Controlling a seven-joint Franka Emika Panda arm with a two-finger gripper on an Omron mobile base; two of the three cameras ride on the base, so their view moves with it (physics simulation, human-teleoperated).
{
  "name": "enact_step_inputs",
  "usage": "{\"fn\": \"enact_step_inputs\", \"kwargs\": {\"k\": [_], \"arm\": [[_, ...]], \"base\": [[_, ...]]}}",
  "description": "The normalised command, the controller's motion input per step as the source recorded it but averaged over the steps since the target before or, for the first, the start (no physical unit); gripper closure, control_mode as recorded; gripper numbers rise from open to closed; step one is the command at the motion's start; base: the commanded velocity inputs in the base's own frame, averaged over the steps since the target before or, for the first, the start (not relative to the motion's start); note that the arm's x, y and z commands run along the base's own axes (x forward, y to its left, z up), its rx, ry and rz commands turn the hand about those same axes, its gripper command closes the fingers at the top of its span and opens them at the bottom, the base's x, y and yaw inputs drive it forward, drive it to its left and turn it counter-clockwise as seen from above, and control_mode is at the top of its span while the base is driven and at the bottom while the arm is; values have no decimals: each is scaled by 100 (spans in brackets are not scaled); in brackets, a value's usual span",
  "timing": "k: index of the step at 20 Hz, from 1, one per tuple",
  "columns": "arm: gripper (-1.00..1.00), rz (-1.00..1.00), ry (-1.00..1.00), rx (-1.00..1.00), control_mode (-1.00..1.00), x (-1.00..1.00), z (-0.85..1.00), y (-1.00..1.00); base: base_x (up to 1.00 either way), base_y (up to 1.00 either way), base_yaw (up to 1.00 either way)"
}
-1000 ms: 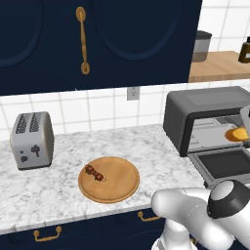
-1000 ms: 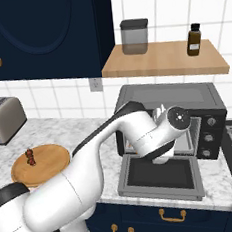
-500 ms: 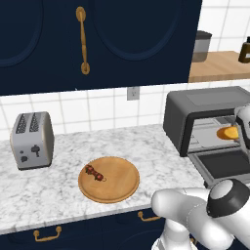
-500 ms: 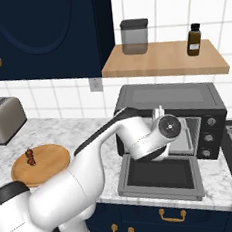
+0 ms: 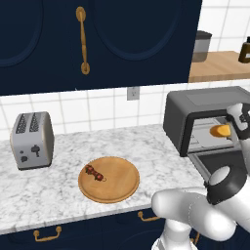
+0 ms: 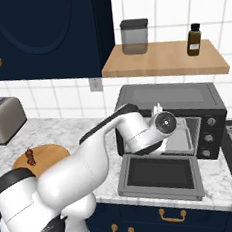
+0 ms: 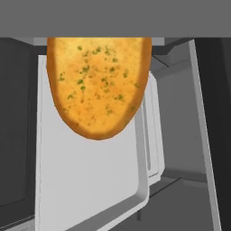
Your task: Pick up the kebab skewer and baguette bread, and place them inside the toaster oven. Close the toaster oven door and start by setting the timer.
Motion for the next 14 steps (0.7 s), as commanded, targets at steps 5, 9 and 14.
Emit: {"fn": "enact_step_inputs", "kwargs": {"k": [5,9,14], "arm": [[100,0,0,0,-100,24,-15,0],[100,0,0,0,-100,22,-10,0],[100,0,0,0,-100,26,-11,0]], "base": [[0,0,0],[0,0,0],[0,0,0]]}}
